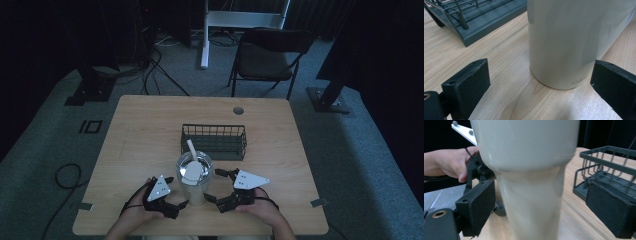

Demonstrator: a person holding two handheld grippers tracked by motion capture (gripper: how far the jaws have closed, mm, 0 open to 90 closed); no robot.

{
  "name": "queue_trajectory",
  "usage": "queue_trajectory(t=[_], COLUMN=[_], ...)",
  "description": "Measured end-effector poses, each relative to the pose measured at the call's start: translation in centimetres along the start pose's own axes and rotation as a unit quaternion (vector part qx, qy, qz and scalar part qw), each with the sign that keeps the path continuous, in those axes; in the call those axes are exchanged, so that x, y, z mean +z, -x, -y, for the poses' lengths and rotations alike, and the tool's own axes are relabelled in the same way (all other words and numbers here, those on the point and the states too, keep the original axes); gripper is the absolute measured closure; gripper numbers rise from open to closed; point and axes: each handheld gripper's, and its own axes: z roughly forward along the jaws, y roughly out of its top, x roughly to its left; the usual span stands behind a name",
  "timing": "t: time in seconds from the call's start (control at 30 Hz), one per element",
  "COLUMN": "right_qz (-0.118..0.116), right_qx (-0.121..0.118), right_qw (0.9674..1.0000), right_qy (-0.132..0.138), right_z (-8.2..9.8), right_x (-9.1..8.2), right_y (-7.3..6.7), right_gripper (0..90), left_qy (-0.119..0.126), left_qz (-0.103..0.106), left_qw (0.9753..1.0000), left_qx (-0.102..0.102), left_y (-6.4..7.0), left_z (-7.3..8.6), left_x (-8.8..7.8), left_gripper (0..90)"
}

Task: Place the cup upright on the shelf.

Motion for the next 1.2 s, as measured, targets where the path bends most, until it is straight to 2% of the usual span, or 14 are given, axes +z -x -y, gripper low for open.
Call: queue_trajectory(t=[0.2, 0.33, 0.4, 0.47, 0.53, 0.57, 0.73, 0.87, 0.93, 1.03, 1.2], right_qz=[-0.013, -0.021, -0.02, -0.019, -0.02, -0.018, -0.015, -0.011, -0.01, -0.009, -0.011], right_qx=[-0.007, -0.012, -0.008, -0.004, 0.0, -0.002, -0.011, -0.023, -0.027, -0.032, -0.034], right_qw=[0.9999, 0.9997, 0.9998, 0.9998, 0.9998, 0.9998, 0.9998, 0.9997, 0.9996, 0.9995, 0.9994], right_qy=[-0.002, 0.001, 0.001, 0.006, 0.009, 0.007, 0.002, -0.001, -0.001, 0.0, 0.002], right_z=[-0.1, -0.3, -0.3, -0.3, -0.2, -0.2, -0.2, -0.1, -0.1, -0.1, -0.1], right_x=[1.3, 2.0, 2.3, 2.5, 2.6, 2.7, 3.0, 3.4, 3.6, 3.9, 4.1], right_y=[-0.4, -0.7, -0.7, -0.6, -0.6, -0.6, -0.6, -0.6, -0.7, -0.7, -0.6], right_gripper=[9.1, 9.2, 9.2, 9.2, 9.1, 9.1, 9.1, 9.0, 8.8, 8.7, 8.5], left_qy=[0.014, 0.028, 0.027, 0.041, 0.039, 0.039, 0.05, 0.055, 0.055, 0.054, 0.061], left_qz=[0.018, 0.033, 0.038, 0.042, 0.043, 0.043, 0.052, 0.051, 0.056, 0.051, 0.054], left_qw=[0.9997, 0.999, 0.9987, 0.9981, 0.9981, 0.9981, 0.9968, 0.9967, 0.9963, 0.997, 0.9966], left_qx=[-0.001, -0.013, -0.021, -0.021, -0.022, -0.019, -0.034, -0.032, -0.035, -0.02, -0.013], left_y=[0.3, 0.6, 0.7, 0.8, 1.0, 1.0, 1.0, 1.2, 1.3, 1.4, 1.3], left_z=[-0.3, -0.5, -0.5, -0.7, -0.9, -1.0, -1.2, -1.4, -1.5, -1.7, -1.5], left_x=[0.4, 1.0, 1.3, 1.6, 1.9, 2.0, 2.5, 2.7, 2.7, 2.6, 2.7], left_gripper=[2.4, 2.4, 2.4, 2.4, 2.4, 2.4, 2.5, 4.4, 8.1, 10.4, 10.9])
